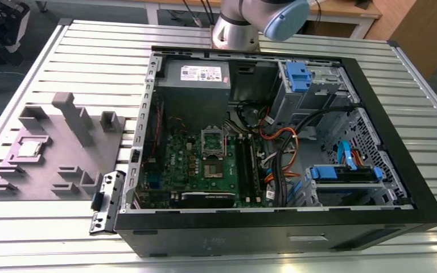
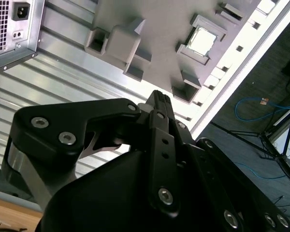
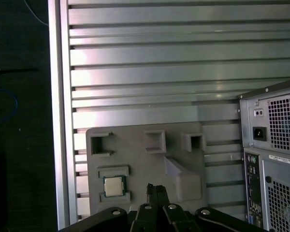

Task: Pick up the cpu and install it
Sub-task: 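Reach for the cpu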

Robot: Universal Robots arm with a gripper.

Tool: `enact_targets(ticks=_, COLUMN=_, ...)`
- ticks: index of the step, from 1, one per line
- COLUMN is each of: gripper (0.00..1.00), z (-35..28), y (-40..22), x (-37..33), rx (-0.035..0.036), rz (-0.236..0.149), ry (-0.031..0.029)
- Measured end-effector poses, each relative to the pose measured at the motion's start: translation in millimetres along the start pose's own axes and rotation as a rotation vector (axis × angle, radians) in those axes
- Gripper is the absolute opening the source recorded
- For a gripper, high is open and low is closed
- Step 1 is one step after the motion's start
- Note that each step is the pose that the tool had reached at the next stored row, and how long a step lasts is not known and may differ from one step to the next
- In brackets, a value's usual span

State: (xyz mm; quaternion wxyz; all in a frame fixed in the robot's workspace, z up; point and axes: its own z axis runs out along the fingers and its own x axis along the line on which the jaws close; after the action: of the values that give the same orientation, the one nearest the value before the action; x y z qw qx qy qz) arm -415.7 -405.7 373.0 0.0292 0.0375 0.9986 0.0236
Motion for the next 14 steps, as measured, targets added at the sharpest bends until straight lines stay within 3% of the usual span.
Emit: enact_targets(ticks=14, gripper=0.11, z=22.1, y=-24.3, x=6.9, rx=0.0002, rz=0.000, ry=0.0024)
